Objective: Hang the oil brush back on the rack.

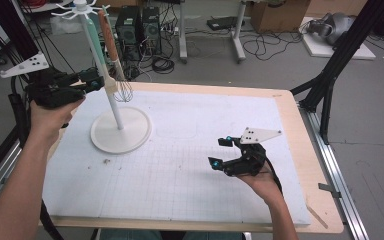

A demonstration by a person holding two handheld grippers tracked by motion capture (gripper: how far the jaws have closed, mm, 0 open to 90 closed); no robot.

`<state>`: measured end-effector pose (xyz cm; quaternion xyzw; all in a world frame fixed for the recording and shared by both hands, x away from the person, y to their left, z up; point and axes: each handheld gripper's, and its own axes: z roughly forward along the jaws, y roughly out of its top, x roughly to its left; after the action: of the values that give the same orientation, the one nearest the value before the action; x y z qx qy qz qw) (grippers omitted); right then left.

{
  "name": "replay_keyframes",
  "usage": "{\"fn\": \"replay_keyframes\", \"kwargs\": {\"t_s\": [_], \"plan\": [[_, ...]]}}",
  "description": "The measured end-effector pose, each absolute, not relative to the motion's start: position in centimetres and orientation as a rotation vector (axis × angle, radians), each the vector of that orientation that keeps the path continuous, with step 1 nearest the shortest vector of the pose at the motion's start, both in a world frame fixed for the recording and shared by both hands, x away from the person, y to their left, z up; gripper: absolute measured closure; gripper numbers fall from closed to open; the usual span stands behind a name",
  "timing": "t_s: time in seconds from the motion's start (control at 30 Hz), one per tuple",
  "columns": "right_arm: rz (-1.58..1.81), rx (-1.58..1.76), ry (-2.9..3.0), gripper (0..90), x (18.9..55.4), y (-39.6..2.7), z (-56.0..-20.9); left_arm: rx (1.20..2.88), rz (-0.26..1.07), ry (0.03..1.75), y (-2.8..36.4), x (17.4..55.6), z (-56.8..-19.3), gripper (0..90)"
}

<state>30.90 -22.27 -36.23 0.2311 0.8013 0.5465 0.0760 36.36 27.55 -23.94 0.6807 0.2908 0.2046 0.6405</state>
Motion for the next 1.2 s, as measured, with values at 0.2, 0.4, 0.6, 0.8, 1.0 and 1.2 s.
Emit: {"fn": "replay_keyframes", "kwargs": {"t_s": [0.2,0.4,0.6,0.8,1.0,1.2], "plan": [[1.625,0.7,2.393,21.0,30.8,-22.4,-36.1,1.575,0.471,0.687,27.9,35.9,-24.3,46.8],[1.614,0.715,2.377,20.3,30.8,-22.6,-36.2,1.62,0.48,0.721,28.4,35.5,-25.5,39.4],[1.598,0.723,2.365,20.0,30.7,-22.6,-36.2,1.666,0.483,0.725,28.4,34.9,-26.4,33.8],[1.587,0.727,2.365,20.0,30.6,-22.9,-36.3,1.681,0.499,0.732,28.4,34.3,-27.1,32.0],[1.584,0.741,2.358,19.9,30.7,-22.9,-36.4,1.703,0.493,0.734,28.4,33.7,-27.9,31.6],[1.569,0.753,2.358,19.9,30.6,-23.0,-36.5,1.72,0.489,0.736,28.4,33.1,-28.6,30.9]]}}
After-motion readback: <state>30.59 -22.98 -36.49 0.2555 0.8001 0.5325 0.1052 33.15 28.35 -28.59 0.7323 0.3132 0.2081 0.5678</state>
